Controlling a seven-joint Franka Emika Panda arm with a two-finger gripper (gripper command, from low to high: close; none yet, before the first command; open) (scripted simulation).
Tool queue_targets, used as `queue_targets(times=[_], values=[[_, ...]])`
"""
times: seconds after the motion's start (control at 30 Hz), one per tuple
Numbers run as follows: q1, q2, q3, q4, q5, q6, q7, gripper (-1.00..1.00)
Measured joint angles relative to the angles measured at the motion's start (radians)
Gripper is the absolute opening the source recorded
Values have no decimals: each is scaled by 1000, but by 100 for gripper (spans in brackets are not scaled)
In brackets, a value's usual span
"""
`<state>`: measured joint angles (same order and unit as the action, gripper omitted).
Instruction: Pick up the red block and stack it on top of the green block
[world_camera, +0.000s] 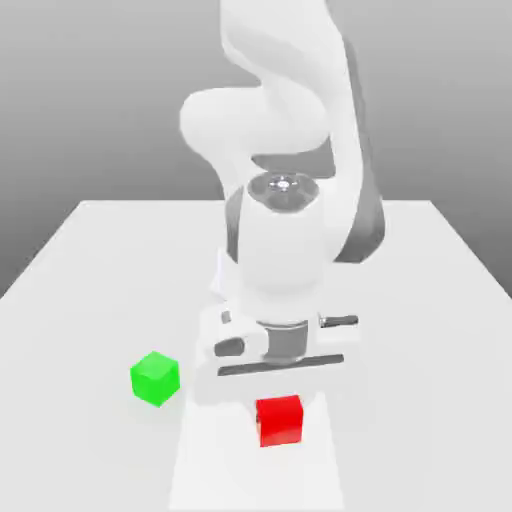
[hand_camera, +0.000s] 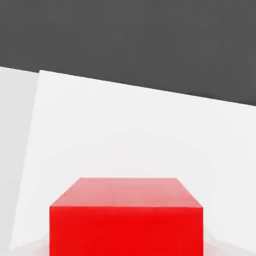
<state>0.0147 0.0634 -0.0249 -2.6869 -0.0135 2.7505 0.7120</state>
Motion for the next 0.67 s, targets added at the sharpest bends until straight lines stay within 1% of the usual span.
queue_targets(times=[0.07,0.3,0.43,0.57,0.6,0.67], values=[[-68,-72,-47,-51,-25,-20,63,-100],[-307,-313,-142,-242,-90,-69,281,-100],[-317,-231,-166,-261,-65,32,285,-100],[-296,-90,-167,-258,2,168,241,-100],[-287,-67,-170,-257,18,190,230,100],[-278,-67,-170,-257,18,190,230,100]])
